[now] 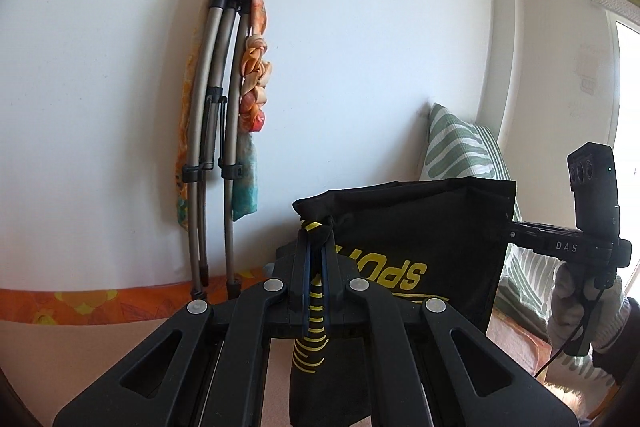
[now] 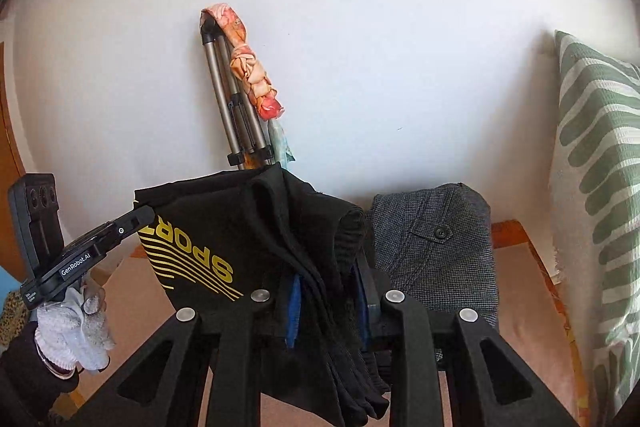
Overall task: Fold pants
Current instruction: 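Lift the folded pants with both grippers and carry them onto the clothes stack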
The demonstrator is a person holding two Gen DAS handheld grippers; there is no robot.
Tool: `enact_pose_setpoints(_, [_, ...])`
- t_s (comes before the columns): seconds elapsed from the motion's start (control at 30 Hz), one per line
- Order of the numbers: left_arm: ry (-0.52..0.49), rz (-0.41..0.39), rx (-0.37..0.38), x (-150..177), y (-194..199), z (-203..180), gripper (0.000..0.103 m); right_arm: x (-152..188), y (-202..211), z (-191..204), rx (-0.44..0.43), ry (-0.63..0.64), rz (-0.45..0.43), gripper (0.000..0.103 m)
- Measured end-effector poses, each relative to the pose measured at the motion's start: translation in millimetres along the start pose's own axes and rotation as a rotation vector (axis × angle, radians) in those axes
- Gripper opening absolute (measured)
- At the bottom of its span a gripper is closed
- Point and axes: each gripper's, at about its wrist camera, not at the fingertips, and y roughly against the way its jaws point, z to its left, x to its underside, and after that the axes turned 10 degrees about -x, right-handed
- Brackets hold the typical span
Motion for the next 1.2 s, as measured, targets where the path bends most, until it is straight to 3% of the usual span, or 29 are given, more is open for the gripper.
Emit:
enact_pose_setpoints(0.23, [-0.009, -0.017, 0.067, -23, -33, -42, 0.003, -23, 32, -41, 0.079, 0.013, -0.046, 0.021])
enact_pose_setpoints(0.43, [-0.017, -0.015, 0.075, -35, -79, -63, 0.003, -52, 26, -82, 0.133, 0.022, -0.050, 0.021])
enact_pose_setpoints(0.57, [-0.022, 0.025, 0.044, -32, -124, -67, 0.003, -62, -8, -110, 0.185, 0.052, -0.018, 0.021])
enact_pose_setpoints(0.83, [0.001, 0.108, -0.038, -21, -207, -55, 0.003, -60, -96, -169, 0.176, -0.004, 0.076, 0.021])
enact_pose_setpoints(1.2, [-0.027, 0.180, -0.107, -2, -263, -55, 0.003, -52, -161, -206, 0.225, -0.035, 0.138, 0.024])
